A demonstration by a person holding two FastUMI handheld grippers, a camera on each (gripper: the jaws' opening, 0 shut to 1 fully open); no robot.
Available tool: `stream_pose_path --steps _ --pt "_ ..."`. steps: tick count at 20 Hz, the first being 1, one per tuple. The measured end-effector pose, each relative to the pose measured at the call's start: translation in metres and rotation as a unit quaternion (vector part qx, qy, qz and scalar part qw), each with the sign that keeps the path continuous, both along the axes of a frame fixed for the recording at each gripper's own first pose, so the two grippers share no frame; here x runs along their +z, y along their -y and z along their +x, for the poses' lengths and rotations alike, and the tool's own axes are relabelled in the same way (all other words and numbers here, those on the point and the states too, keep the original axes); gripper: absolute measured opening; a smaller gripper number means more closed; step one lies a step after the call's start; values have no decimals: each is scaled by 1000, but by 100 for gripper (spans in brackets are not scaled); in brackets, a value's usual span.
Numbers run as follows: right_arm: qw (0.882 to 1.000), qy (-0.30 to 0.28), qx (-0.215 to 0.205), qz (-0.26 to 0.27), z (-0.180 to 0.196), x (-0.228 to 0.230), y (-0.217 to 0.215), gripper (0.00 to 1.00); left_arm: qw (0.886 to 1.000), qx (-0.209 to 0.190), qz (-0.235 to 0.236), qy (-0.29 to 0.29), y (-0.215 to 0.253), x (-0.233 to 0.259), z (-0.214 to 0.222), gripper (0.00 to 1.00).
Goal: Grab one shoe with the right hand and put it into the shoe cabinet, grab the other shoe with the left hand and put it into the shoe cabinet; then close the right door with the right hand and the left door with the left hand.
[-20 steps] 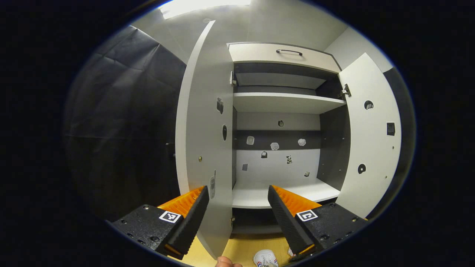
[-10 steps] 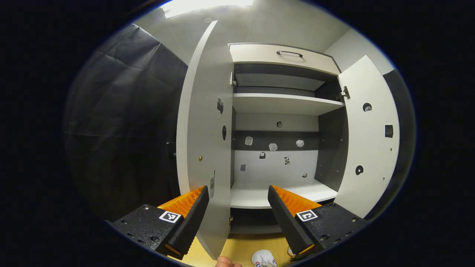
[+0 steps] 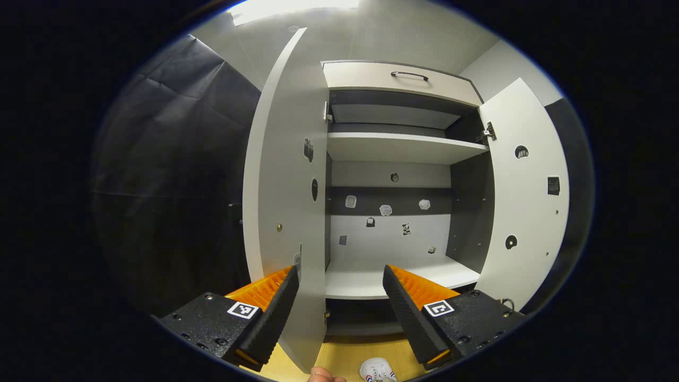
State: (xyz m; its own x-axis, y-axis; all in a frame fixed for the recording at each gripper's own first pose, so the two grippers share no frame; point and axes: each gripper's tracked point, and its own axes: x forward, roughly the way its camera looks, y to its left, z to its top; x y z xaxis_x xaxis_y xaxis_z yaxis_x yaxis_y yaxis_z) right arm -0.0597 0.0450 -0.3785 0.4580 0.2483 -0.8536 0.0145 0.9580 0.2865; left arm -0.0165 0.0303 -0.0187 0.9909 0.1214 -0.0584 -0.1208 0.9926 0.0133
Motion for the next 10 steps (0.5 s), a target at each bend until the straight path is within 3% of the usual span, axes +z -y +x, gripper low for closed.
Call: stream_pose_path --steps 6,10 --pt "992 120 -3 32 70 135 -6 0 1000 -5 -4 4 1 0 3 97" --pt "981 193 5 14 130 201 -9 0 1000 -9 -6 7 3 1 6 97"
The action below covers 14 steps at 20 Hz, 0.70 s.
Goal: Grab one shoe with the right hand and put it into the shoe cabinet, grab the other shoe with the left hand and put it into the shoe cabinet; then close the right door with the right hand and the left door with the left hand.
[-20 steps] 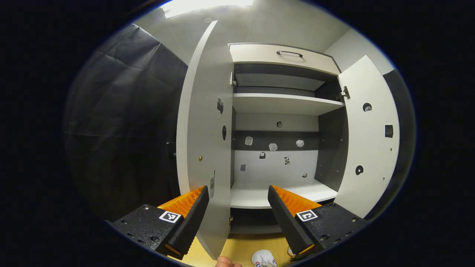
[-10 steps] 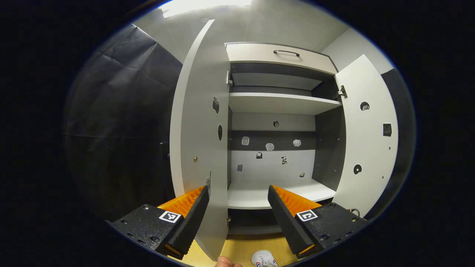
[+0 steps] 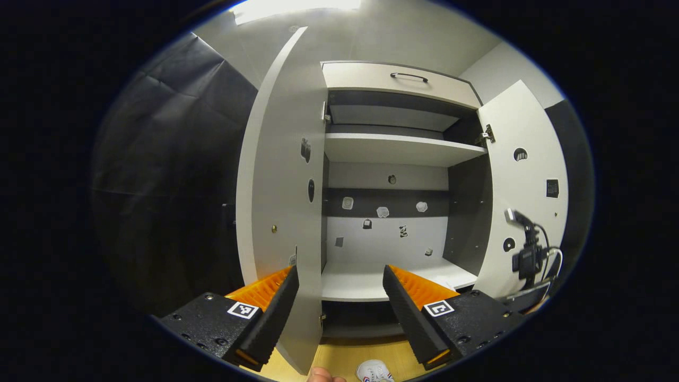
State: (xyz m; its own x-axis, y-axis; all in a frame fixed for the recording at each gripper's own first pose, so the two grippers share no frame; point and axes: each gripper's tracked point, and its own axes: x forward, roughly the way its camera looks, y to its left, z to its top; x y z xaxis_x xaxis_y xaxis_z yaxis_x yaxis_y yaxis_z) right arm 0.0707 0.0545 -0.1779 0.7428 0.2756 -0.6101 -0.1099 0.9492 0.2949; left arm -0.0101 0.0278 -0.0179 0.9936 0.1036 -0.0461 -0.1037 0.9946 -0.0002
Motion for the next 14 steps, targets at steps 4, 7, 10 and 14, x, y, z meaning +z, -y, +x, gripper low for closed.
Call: stream_pose_path --steps 4,7,10,14 --pt "999 37 -16 -13 85 17 6 0 1000 -1 1 2 1 0 3 97" --pt "998 49 -32 -25 136 20 16 0 1000 1 5 1 1 0 5 97" --pt "997 46 -46 -38 182 7 22 0 1000 3 7 1 0 0 7 99" --pt "996 32 -53 -57 219 -17 26 0 1000 8 13 1 -1 -1 9 99"
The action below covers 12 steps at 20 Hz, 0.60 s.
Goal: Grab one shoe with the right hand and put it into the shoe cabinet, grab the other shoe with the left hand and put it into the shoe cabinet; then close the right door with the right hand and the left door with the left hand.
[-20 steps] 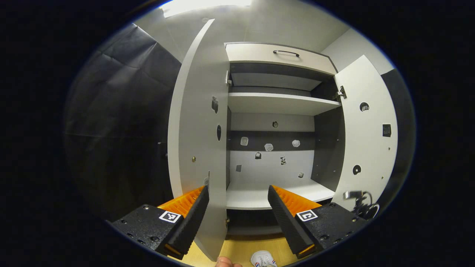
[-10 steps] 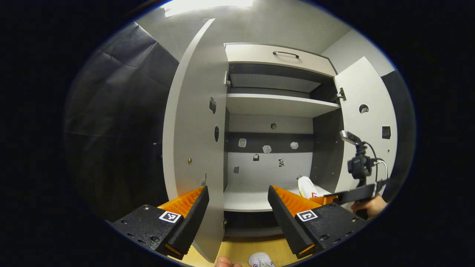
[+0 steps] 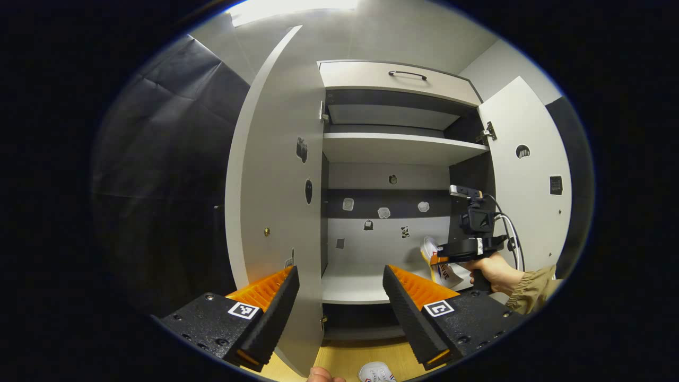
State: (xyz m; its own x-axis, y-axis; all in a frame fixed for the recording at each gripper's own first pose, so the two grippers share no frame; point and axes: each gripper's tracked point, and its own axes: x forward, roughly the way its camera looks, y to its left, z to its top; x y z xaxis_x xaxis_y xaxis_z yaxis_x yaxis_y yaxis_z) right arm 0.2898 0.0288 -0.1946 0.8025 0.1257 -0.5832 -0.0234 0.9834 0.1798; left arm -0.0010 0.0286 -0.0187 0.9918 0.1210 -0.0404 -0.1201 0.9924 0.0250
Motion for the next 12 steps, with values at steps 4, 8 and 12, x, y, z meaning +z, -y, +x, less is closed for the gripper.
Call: stream_pose_path --steps 4,8,12 --pt "1000 -22 -1 -5 17 -23 -1 0 1000 4 4 1 -1 0 1 96" --pt "999 -39 12 -8 20 -41 -12 0 1000 6 7 1 -1 -1 1 96" --pt "998 -48 18 -25 18 -53 -22 0 1000 3 8 0 0 -1 0 96"
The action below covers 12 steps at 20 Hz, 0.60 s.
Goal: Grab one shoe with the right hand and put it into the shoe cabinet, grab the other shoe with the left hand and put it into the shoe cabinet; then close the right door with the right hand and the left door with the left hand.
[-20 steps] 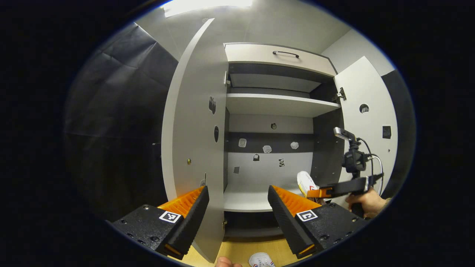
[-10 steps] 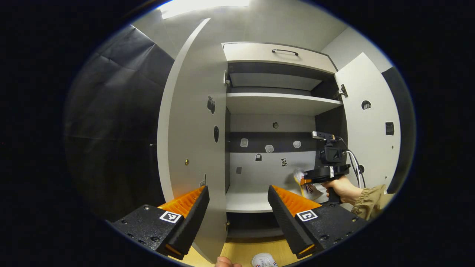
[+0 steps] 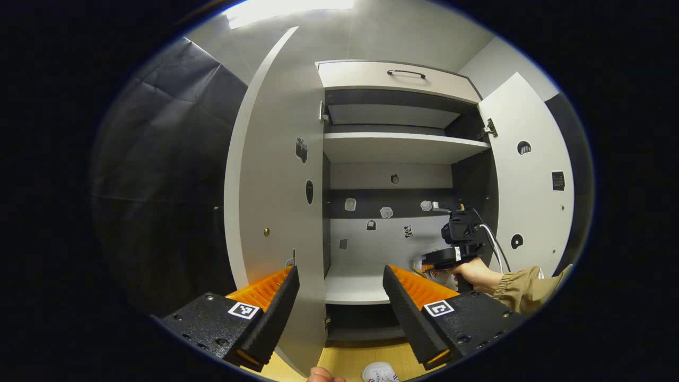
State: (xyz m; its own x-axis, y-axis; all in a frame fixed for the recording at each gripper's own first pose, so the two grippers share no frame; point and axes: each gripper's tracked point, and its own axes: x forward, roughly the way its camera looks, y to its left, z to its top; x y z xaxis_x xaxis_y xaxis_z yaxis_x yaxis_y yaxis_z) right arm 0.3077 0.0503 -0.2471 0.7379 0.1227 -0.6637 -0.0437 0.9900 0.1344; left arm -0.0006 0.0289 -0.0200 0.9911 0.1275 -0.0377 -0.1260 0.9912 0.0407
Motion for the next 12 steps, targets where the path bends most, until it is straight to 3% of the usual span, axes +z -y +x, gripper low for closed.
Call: stream_pose_path --steps 4,7,8,10,11,12 --pt "1000 -10 -8 20 -1 3 -1 6 1000 -1 -1 -1 0 0 0 97" --pt "1000 6 -4 19 -9 20 1 23 1000 0 0 -5 0 -4 0 97" --pt "1000 11 -1 14 -13 26 4 34 1000 1 -2 -10 0 -7 -1 97" --pt "1000 26 6 6 -27 44 8 37 1000 -2 -9 -23 4 -18 -1 99" --pt "999 39 11 3 -35 56 10 29 999 -7 -12 -30 7 -23 -1 99" --pt "998 53 16 3 -45 71 10 29 999 -13 -15 -38 12 -30 -2 98"
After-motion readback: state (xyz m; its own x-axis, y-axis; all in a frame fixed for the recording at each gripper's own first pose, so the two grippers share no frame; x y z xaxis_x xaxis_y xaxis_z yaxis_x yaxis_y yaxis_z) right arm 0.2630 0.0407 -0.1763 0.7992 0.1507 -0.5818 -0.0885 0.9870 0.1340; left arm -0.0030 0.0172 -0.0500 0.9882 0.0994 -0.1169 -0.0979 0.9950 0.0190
